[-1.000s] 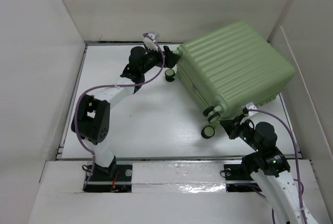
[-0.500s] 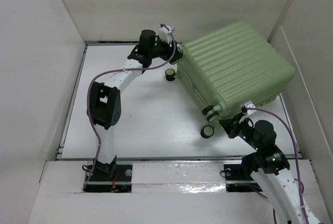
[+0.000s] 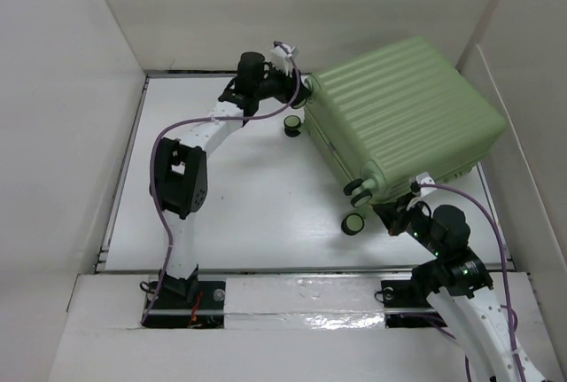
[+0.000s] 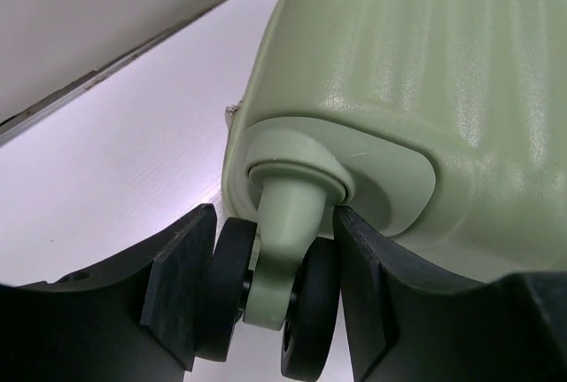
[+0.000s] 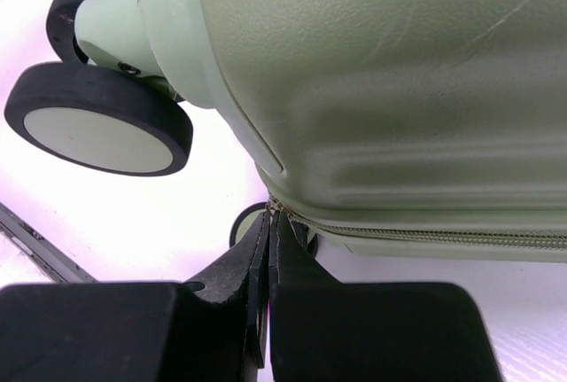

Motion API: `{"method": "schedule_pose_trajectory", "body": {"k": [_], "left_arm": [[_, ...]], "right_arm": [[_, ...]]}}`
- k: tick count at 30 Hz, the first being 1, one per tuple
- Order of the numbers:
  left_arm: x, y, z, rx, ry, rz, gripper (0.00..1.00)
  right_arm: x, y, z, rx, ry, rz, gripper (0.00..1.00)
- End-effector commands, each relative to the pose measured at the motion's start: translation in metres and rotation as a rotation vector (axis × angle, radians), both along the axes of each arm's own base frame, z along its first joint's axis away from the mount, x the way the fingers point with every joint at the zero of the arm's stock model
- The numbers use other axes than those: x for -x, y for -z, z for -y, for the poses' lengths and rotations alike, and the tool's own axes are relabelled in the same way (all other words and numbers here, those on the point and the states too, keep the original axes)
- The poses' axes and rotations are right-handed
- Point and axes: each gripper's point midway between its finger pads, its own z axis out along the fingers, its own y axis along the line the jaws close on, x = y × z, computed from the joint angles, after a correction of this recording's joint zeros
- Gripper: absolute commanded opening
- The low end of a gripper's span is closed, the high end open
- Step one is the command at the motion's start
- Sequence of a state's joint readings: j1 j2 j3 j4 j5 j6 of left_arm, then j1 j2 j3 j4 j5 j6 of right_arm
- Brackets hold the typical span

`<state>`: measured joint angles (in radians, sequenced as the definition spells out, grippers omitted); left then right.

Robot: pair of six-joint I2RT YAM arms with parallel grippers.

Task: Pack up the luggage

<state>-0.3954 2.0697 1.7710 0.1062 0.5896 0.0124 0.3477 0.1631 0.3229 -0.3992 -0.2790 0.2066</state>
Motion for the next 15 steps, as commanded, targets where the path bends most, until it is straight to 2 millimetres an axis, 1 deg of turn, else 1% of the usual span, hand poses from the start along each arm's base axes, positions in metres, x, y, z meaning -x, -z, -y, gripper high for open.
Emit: {"method": "schedule_pose_trajectory", "body": {"k": [1,2,3,4,5,6,7,8,9,10,11,12,13,14,15], "left_arm": [[-0.037,0.039,-0.092,-0.017,-0.428,-0.046,0.00],[-0.038,0.031,-0.118,0.001,-0.541,-0.033,0.00],[-0.017,0.073,-0.135,-0.001,-0.581,-0.118,0.00],[-0.018,0.059,-0.139,0.129,-0.610,-0.093,0.00],[0.000,0.073,-0.153,0.190,-0.669,-0.125,0.00],[0.008,0.069,-0.165,0.223,-0.714,-0.120,0.00],[0.015,0.083,-0.170,0.234,-0.742,-0.138,0.00],[0.025,0.079,-0.174,0.263,-0.759,-0.126,0.00],[0.044,0.101,-0.178,0.253,-0.767,-0.162,0.00],[0.049,0.087,-0.180,0.288,-0.769,-0.124,0.00],[0.058,0.089,-0.184,0.308,-0.789,-0.134,0.00],[0.080,0.111,-0.188,0.294,-0.797,-0.178,0.00],[0.087,0.105,-0.189,0.327,-0.793,-0.154,0.00],[0.098,0.090,-0.190,0.368,-0.788,-0.131,0.00],[0.120,0.107,-0.189,0.350,-0.781,-0.166,0.00]], "right_arm": [[0.008,-0.055,-0.025,-0.119,-0.141,0.167,0.00],[0.005,-0.057,-0.026,-0.120,-0.138,0.174,0.00],[0.001,-0.053,-0.027,-0.115,-0.134,0.160,0.00],[-0.005,-0.059,-0.027,-0.117,-0.126,0.187,0.00],[-0.012,-0.060,-0.030,-0.109,-0.126,0.188,0.00],[-0.015,-0.061,-0.031,-0.105,-0.128,0.186,0.00],[-0.019,-0.062,-0.032,-0.100,-0.130,0.185,0.00],[-0.022,-0.064,-0.033,-0.095,-0.127,0.187,0.00],[-0.026,-0.067,-0.034,-0.090,-0.125,0.191,0.00],[-0.033,-0.072,-0.034,-0.081,-0.116,0.196,0.00],[-0.037,-0.081,-0.035,-0.085,-0.112,0.227,0.00],[-0.041,-0.086,-0.035,-0.087,-0.108,0.239,0.00],[-0.047,-0.101,-0.035,-0.094,-0.096,0.281,0.00],[-0.056,-0.096,-0.038,-0.084,-0.099,0.258,0.00],[-0.061,-0.098,-0.041,-0.081,-0.102,0.258,0.00]]}}
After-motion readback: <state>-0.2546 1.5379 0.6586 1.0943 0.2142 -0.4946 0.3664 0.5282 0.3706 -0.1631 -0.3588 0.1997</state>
